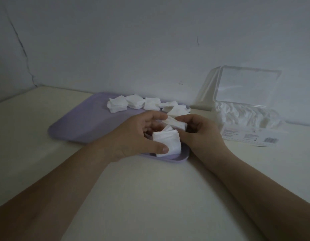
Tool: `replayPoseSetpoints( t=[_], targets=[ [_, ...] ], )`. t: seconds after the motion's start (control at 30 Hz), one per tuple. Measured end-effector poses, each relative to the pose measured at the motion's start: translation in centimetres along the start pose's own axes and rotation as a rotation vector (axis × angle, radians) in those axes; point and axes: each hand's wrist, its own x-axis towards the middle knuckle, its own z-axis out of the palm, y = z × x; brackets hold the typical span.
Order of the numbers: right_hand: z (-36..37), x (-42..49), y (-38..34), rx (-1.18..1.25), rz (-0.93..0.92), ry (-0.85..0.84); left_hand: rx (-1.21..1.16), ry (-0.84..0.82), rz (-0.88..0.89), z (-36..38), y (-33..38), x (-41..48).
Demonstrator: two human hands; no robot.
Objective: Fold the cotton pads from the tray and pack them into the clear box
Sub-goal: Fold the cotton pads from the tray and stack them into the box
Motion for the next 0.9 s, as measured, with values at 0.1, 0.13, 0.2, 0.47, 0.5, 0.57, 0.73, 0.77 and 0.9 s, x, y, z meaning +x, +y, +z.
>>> replayPoseSetpoints(
  t=[0.1,0.13,0.2,0.47,0.5,0.57,0.73,0.77,0.9],
  targets=[
    [0.06,-0.02,0.08,0.015,0.002,0.004,-0.007,0.009,0.002,0.24,0.04,-0.13],
    [0.08,-0.02,0.14,0.023,0.005,0.004,-0.033,0.029,0.009,0.3,0.0,-0.13],
    [0.11,-0.01,0.15,0.029,0.015,0.006,-0.063,0.068,0.032,0.35,-0.03,-0.17],
    [0.1,-0.06,0.11,0.009,0.01,-0.001,-0.131,0.12,0.017,0.68,0.13,-0.12],
    [0.09,-0.06,0.13,0.007,0.008,-0.015,-0.143,0.135,0.027,0.61,0.11,-0.12],
    [0.09,-0.04,0.22,-0.012,-0.011,-0.047,-0.185,0.173,0.049,0.48,0.23,-0.19],
    [0.13,-0.16,0.12,-0.082,-0.048,-0.138,-0.275,0.241,0.095,0.68,0.56,-0.33],
    [0.13,-0.12,0.15,-0.085,-0.04,-0.158,-0.259,0.259,0.102,0.73,0.47,-0.29],
    [-0.14,-0.08,-0.04,0.013,0.036,-0.263,-0.212,0.286,0.104,0.75,0.23,-0.21]
  ],
)
